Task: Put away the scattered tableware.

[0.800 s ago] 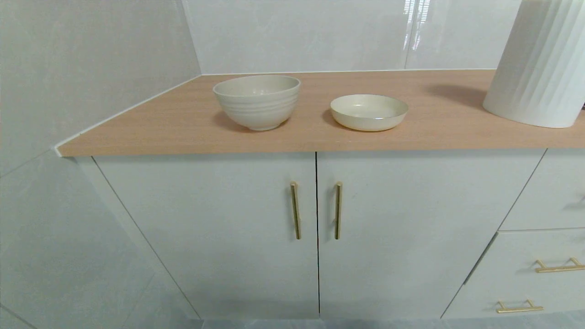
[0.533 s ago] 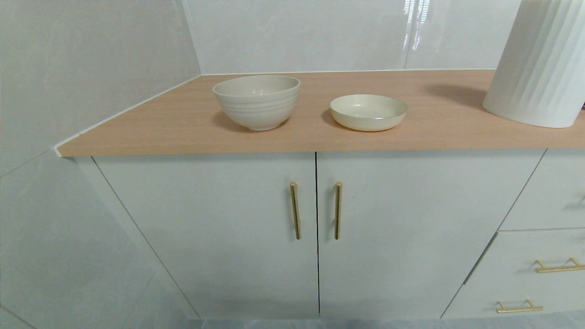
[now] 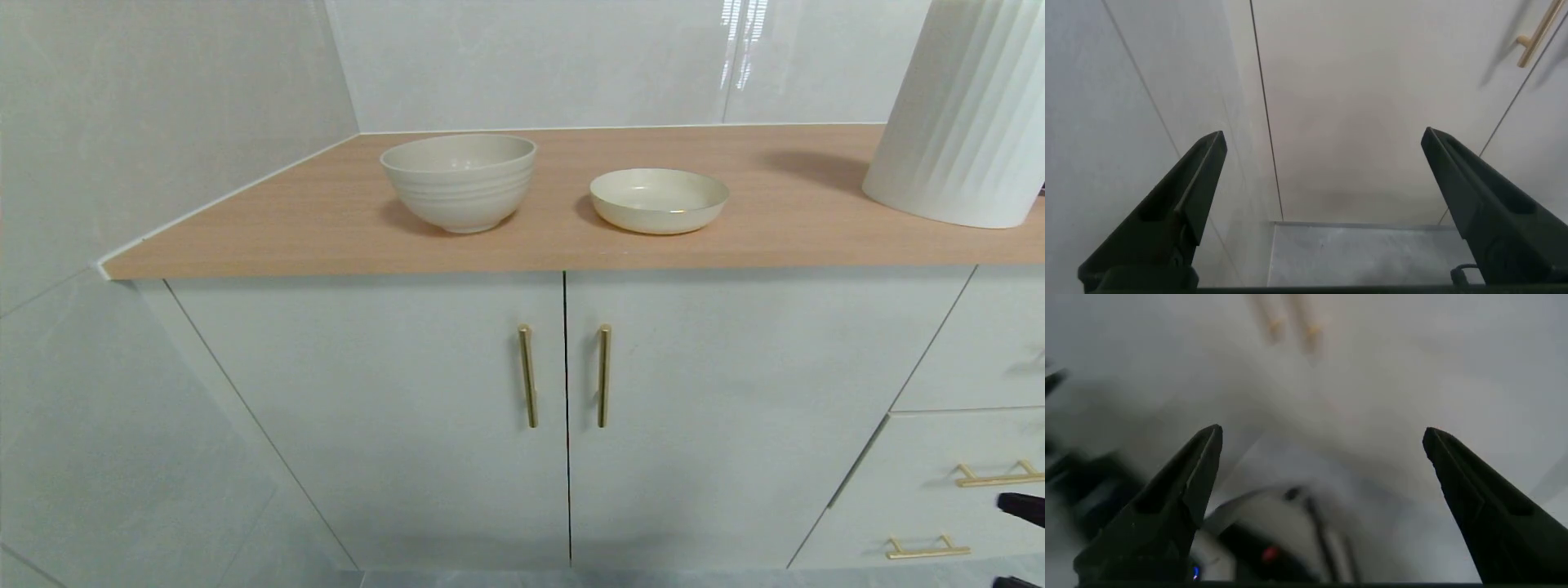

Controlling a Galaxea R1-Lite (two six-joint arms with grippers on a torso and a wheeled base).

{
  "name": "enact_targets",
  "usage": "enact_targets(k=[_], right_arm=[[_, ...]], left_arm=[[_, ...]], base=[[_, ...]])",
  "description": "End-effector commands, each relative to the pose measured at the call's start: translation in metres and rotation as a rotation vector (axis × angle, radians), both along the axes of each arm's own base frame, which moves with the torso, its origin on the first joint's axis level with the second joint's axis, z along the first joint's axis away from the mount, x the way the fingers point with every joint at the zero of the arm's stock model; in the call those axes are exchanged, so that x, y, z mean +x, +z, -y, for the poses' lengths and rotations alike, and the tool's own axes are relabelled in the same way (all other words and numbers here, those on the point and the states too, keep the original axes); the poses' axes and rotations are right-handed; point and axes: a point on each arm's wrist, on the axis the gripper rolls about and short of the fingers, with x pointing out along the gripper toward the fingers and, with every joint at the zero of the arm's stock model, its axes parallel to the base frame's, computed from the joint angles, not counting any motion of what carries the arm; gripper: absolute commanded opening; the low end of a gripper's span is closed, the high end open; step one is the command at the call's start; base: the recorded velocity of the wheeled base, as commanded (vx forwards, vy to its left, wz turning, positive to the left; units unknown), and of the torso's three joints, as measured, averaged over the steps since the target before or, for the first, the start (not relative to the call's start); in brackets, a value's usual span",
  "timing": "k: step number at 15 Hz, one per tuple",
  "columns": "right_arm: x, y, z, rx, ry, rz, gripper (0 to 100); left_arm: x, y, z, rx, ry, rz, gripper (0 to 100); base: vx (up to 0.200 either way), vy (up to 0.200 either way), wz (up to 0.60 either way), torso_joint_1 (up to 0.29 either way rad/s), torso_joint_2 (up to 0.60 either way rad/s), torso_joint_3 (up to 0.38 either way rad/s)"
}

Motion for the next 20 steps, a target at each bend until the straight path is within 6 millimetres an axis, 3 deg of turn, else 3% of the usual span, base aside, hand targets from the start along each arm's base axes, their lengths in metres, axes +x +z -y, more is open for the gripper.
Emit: enact_targets(k=[1, 3, 5, 9, 12, 20], right_arm=[[0.091, -0.006, -0.054, -0.026, 0.236, -0.181, 100], [0.135, -0.018, -0.082, -0.031, 0.271, -0.206, 100], [0.167, -0.029, -0.111, -0.035, 0.316, -0.228, 100], [0.185, -0.034, -0.151, 0.036, 0.371, -0.255, 100], [0.2, -0.046, -0.163, 0.05, 0.337, -0.175, 100], [0.21, -0.06, -0.181, 0.063, 0.235, -0.058, 100]], left_arm=[[0.0, 0.0, 0.0, 0.0, 0.001, 0.0, 100], [0.0, 0.0, 0.0, 0.0, 0.001, 0.0, 100], [0.0, 0.0, 0.0, 0.0, 0.001, 0.0, 100], [0.0, 0.0, 0.0, 0.0, 0.001, 0.0, 100], [0.0, 0.0, 0.0, 0.0, 0.001, 0.0, 100], [0.0, 0.0, 0.0, 0.0, 0.001, 0.0, 100]], base=[[0.0, 0.0, 0.0, 0.0, 0.0, 0.0], [0.0, 0.0, 0.0, 0.0, 0.0, 0.0], [0.0, 0.0, 0.0, 0.0, 0.0, 0.0], [0.0, 0.0, 0.0, 0.0, 0.0, 0.0], [0.0, 0.0, 0.0, 0.0, 0.0, 0.0], [0.0, 0.0, 0.0, 0.0, 0.0, 0.0]])
